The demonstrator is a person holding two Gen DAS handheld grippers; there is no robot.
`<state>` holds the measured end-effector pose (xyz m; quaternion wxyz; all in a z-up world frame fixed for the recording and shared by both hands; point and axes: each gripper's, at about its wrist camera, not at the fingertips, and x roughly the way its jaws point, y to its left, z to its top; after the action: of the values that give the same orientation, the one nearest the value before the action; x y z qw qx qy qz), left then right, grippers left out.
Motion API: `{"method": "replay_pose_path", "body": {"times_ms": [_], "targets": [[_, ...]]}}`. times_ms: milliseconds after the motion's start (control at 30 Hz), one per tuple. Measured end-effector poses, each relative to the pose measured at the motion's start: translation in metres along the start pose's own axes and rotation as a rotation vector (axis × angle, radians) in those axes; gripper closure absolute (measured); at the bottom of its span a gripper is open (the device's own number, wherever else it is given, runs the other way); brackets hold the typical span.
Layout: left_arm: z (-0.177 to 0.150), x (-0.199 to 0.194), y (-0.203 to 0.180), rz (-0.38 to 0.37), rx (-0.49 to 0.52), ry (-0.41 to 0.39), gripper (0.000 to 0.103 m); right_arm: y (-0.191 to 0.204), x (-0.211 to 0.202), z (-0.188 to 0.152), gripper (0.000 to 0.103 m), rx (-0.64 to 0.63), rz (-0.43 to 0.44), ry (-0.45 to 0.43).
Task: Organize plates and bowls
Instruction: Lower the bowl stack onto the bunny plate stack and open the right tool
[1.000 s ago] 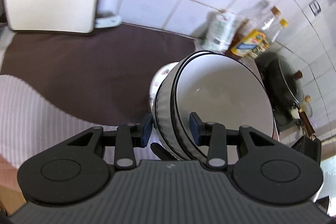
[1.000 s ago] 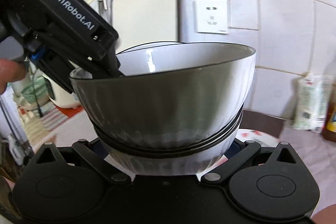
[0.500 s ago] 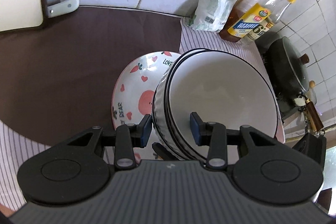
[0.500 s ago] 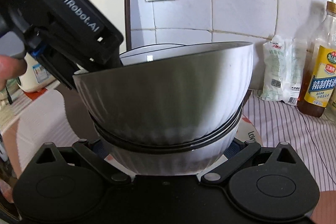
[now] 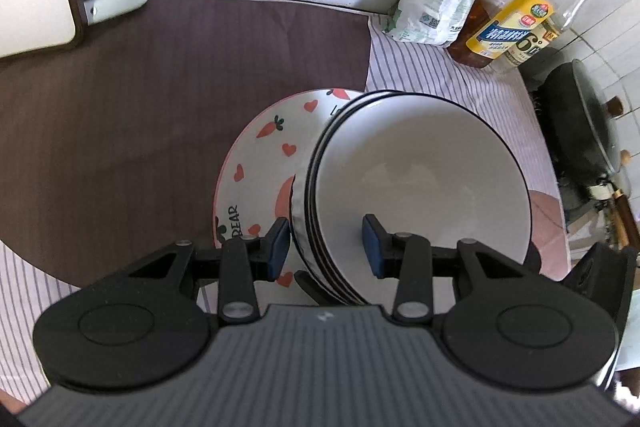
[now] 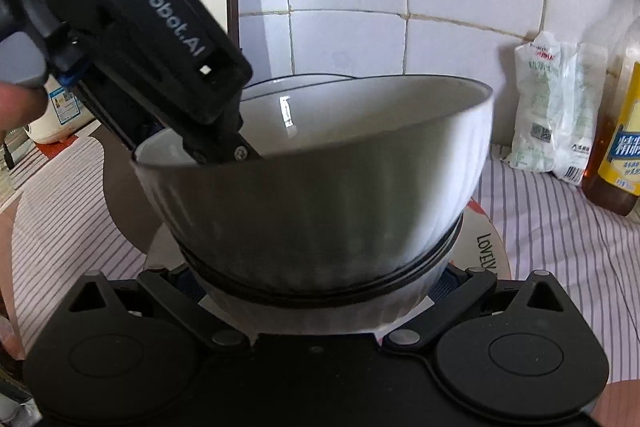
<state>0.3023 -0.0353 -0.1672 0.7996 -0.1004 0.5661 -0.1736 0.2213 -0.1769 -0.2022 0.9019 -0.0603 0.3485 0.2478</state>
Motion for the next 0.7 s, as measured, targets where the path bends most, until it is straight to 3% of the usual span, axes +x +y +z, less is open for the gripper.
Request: {"method": "replay_pose_path", "body": {"times_ms": [133,233,433,700], "targets": [[-0.009,0.002,-0.009,0.033,0.013,-0.033,0.065,0.003,0.004,0.0,0.002,-0.017,-0.035,0.05],[-0.01,0.0,-0.013,0.061,0.008,-0.055,0.064,0.0,-0.003,-0.002,0.002,0.047,-0.038,0.072],[-0.015,-0.013,-0.028,0.164,0.105,-0.124,0.067,0.007,-0.035,-0.005,0.002,0.087,-0.101,0.075],[-0.033,-0.056,-0.041,0.111,0.122,-0.227,0.064,0.012,-0.078,-0.012,0.002,0.199,-0.188,0.03]]}}
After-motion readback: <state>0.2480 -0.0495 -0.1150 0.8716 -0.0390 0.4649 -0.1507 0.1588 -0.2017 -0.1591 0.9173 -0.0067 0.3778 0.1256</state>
